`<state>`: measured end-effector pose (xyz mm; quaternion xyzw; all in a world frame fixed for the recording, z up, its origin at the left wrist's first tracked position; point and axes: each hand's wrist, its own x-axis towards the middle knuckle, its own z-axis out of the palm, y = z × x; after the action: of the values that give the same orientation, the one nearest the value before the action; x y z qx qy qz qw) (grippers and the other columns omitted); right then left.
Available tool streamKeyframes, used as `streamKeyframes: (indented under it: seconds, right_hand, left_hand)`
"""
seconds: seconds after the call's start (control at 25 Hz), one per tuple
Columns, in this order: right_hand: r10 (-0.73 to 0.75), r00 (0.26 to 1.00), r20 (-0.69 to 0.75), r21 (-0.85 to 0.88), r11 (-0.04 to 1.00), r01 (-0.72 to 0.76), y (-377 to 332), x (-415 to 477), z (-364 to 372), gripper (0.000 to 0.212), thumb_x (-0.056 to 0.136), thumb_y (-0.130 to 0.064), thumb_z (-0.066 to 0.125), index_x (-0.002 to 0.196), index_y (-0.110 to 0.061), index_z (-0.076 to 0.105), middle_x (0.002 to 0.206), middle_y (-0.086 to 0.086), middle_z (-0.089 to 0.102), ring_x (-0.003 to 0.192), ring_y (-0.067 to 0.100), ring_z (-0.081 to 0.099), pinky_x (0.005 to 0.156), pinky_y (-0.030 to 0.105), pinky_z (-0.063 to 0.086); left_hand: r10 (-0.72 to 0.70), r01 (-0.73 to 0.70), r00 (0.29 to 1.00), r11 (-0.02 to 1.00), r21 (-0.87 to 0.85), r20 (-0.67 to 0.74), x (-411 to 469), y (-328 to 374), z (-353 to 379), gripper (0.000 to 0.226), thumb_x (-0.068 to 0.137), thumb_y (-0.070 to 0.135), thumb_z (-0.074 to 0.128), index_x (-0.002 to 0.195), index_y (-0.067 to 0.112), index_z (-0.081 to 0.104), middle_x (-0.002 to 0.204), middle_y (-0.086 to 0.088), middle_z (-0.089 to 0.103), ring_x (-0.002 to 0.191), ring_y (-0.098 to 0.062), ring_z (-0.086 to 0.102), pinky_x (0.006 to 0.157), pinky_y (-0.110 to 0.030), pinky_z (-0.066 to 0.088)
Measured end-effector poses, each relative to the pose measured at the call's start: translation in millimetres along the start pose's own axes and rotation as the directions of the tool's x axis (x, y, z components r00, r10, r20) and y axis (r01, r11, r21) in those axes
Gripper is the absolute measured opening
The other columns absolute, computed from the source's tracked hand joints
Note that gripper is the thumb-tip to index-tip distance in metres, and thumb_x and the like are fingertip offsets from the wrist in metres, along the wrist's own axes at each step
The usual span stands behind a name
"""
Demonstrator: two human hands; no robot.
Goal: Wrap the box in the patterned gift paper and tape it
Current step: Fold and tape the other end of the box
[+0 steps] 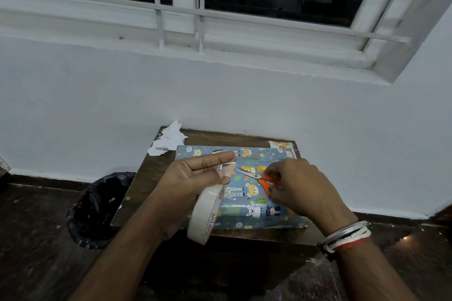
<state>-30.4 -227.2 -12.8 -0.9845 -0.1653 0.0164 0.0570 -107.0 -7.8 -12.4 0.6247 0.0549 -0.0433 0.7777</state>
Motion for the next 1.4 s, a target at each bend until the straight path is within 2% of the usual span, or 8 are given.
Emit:
streamKeyframes:
  seconds: [0.24, 0.36, 0.44, 0.52, 0.68, 0.92, 1.16, 1.4]
  right_hand:
    - [-0.058, 0.998, -0.007, -0.002, 0.998, 0.058, 1, -4, -5, 0.047, 0.093, -0.038, 0.068, 0.139, -0.035, 0.058, 0.13, -0.006, 0.066, 0.117, 0.018, 0.061, 0.09, 0.032, 0.053]
    - [-0.059, 0.991, -0.122, 0.002, 0.998, 0.06, 5, -7, -3, 0.029, 0.09, -0.047, 0.066, 0.117, -0.037, 0.067, 0.104, -0.011, 0.072, 0.096, 0.017, 0.066, 0.071, 0.029, 0.051]
    - [-0.025, 0.987, -0.156, 0.195, 0.979, 0.056, 9, -9, -5, 0.025, 0.081, -0.049, 0.074, 0.103, -0.038, 0.066, 0.088, -0.013, 0.074, 0.08, 0.012, 0.067, 0.064, 0.028, 0.049]
    - [-0.059, 0.998, -0.015, 0.493, 0.868, 0.058, 11, -13, -14, 0.026, 0.076, -0.049, 0.083, 0.091, -0.034, 0.069, 0.077, -0.01, 0.076, 0.064, 0.007, 0.065, 0.062, 0.027, 0.05]
    - [-0.42, 0.864, 0.276, 0.789, 0.613, 0.046, 11, -22, -24, 0.03, 0.093, -0.04, 0.073, 0.093, -0.01, 0.076, 0.073, 0.004, 0.076, 0.064, 0.008, 0.061, 0.064, 0.018, 0.044]
    - [-0.618, 0.69, 0.376, 0.845, 0.534, 0.018, 11, -25, -27, 0.019, 0.097, -0.021, 0.062, 0.096, -0.007, 0.075, 0.069, 0.002, 0.072, 0.061, 0.001, 0.059, 0.066, 0.007, 0.041]
    - [-0.597, 0.71, 0.373, 0.838, 0.545, 0.017, 9, -23, -21, 0.023, 0.097, -0.024, 0.065, 0.101, -0.004, 0.076, 0.071, 0.005, 0.072, 0.065, 0.008, 0.061, 0.071, 0.012, 0.044]
    - [-0.607, 0.706, 0.364, 0.843, 0.538, 0.028, 7, -24, -24, 0.012, 0.098, -0.017, 0.068, 0.091, -0.019, 0.077, 0.069, 0.004, 0.072, 0.062, 0.007, 0.06, 0.069, 0.013, 0.044]
  left_hand:
    - [0.005, -0.004, 0.999, 1.0, -0.004, 0.033, 0, 0, -4, 0.032, 0.089, 0.0, 0.066, 0.116, 0.015, 0.076, 0.118, 0.002, 0.076, 0.088, -0.008, 0.073, 0.078, -0.021, 0.059]
    - [0.008, -0.008, 0.999, 1.0, -0.011, 0.04, 0, 0, -4, 0.033, 0.089, -0.002, 0.066, 0.116, 0.015, 0.075, 0.118, 0.002, 0.076, 0.091, -0.007, 0.073, 0.082, -0.022, 0.06]
    - [0.006, -0.006, 0.999, 1.0, -0.008, 0.047, 0, 1, -6, 0.034, 0.089, -0.003, 0.066, 0.118, 0.014, 0.075, 0.117, 0.001, 0.076, 0.093, -0.008, 0.074, 0.079, -0.022, 0.06]
    - [0.01, -0.011, 0.998, 1.0, 0.018, 0.06, 1, 1, -8, 0.036, 0.09, -0.003, 0.066, 0.12, 0.013, 0.073, 0.118, 0.002, 0.076, 0.1, -0.011, 0.074, 0.08, -0.022, 0.059]
    - [0.015, -0.02, 0.995, 0.999, 0.049, 0.096, 2, -1, -11, 0.038, 0.089, -0.003, 0.069, 0.123, 0.013, 0.072, 0.121, 0.001, 0.075, 0.114, -0.012, 0.07, 0.089, -0.023, 0.058]
    - [-0.028, 0.022, 0.989, 0.999, 0.037, 0.148, 2, -3, -9, 0.041, 0.086, -0.002, 0.07, 0.124, 0.015, 0.072, 0.121, 0.001, 0.075, 0.114, -0.011, 0.07, 0.09, -0.022, 0.057]
    - [-0.075, 0.065, 0.977, 0.996, 0.059, 0.202, 0, -5, -5, 0.036, 0.08, 0.01, 0.076, 0.113, 0.023, 0.079, 0.12, 0.002, 0.075, 0.102, -0.008, 0.07, 0.08, -0.018, 0.055]
    - [-0.077, 0.059, 0.975, 0.994, 0.089, 0.209, -1, -4, -4, 0.036, 0.084, 0.007, 0.075, 0.115, 0.024, 0.077, 0.12, 0.005, 0.075, 0.102, -0.005, 0.071, 0.078, -0.016, 0.054]
